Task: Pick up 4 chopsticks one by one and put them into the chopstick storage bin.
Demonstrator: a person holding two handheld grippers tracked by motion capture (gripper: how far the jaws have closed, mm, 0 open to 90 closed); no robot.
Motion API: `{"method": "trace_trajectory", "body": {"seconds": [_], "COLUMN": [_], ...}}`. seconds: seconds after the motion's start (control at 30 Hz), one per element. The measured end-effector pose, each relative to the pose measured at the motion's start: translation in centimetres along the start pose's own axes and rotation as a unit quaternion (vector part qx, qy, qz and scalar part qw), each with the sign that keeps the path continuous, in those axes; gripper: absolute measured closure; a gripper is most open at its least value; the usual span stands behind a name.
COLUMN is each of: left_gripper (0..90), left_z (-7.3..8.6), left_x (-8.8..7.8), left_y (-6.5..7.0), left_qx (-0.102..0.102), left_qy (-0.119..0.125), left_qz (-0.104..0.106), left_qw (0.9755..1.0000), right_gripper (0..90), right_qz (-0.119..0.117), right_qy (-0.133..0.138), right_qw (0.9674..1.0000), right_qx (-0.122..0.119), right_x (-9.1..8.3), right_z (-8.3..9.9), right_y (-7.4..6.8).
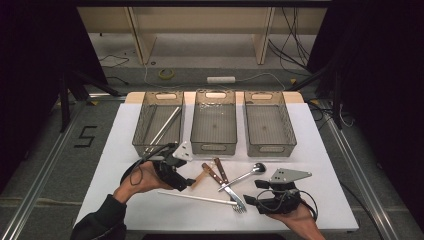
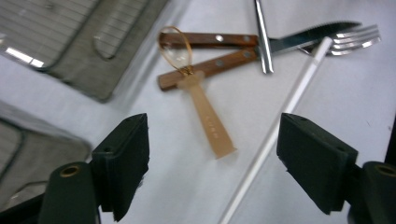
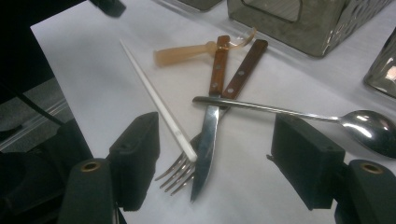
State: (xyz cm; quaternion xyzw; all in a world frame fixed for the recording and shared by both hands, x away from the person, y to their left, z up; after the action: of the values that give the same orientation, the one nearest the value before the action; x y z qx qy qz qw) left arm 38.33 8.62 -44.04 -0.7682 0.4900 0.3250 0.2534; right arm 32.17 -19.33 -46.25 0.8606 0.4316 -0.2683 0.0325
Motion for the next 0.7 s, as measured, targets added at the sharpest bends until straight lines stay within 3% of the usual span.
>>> {"method": "trace_trajectory", "body": {"seconds": [0.23, 0.47, 0.7], "left_gripper": [32.9, 42.8, 51.3], "left_z": [0.5, 1.2, 1.5], "left_x": [1.2, 2.4, 3.5], "left_y": [1.4, 2.5, 3.1], "left_qx": [0.037, 0.060, 0.069], "left_qy": [-0.037, -0.067, -0.089], "left_qz": [0.022, 0.046, 0.062], "left_qw": [0.9984, 0.9949, 0.9917], "right_gripper": [33.5, 33.5, 33.6], "right_qz": [-0.002, -0.003, -0.004], "right_qy": [-0.004, -0.005, -0.006], "right_qw": [1.0000, 1.0000, 1.0000], "right_qx": [0.000, 0.000, -0.001], "right_x": [0.1, 0.1, 0.2], "right_z": [0.0, 0.0, 0.0], "right_y": [0.0, -0.1, -0.1]}}
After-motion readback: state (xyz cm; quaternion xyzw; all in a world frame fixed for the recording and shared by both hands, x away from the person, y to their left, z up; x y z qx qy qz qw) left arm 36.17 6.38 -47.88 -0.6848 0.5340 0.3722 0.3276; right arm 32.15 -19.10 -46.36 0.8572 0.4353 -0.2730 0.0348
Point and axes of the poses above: each handheld gripper's, and its own axes: x roughly forward along the jaws, z roughly out of its underside, y roughly to its right, the point moved 4 cm from there along x, roughly forward along the jaws, and after that the axes turned 8 degrees about y, right-handed, at the moved point
